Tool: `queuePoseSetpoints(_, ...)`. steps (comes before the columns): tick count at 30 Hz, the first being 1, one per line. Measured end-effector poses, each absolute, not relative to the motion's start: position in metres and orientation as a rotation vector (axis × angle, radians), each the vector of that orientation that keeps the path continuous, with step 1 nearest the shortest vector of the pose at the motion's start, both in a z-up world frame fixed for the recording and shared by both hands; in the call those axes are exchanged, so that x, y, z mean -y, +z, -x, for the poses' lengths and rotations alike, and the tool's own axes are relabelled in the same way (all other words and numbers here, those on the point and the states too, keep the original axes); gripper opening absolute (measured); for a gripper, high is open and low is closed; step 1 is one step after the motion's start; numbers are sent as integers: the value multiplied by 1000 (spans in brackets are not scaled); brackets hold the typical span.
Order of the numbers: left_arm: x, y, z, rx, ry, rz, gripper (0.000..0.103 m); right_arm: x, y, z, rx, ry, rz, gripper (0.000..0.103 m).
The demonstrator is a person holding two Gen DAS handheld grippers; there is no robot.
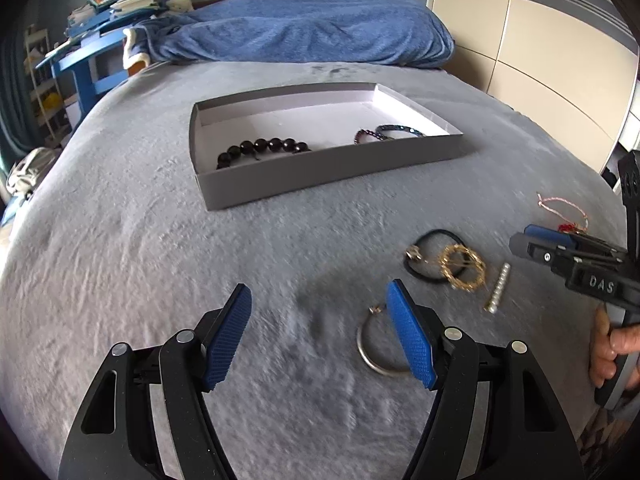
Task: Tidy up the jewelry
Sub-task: 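Grasp the pink cord pendant with the right tool while the left grasps its red beads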
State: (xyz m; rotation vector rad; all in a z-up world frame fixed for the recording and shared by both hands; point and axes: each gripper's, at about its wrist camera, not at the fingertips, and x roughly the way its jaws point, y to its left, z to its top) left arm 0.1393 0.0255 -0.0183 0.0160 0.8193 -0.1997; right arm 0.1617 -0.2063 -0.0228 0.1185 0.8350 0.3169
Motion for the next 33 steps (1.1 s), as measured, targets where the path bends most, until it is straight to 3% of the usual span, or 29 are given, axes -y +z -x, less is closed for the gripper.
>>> queuePoseSetpoints(15, 85, 10, -142, -779, -427, -129, 71, 308, 32, -177, -827, 81, -98, 57)
queuePoseSetpoints(29, 229, -12, -162, -832, -673, -330, 71, 387, 4, -205, -1040, 196, -223, 58)
queuePoseSetpoints(32, 245, -18, -171, -854, -698, -348, 70, 390, -4, -203, -1064, 242, -280, 42)
queuePoseSetpoints(33, 250, -20, -173, -868, -709, -346, 63, 389, -7, -204, -1076, 252, -287, 33)
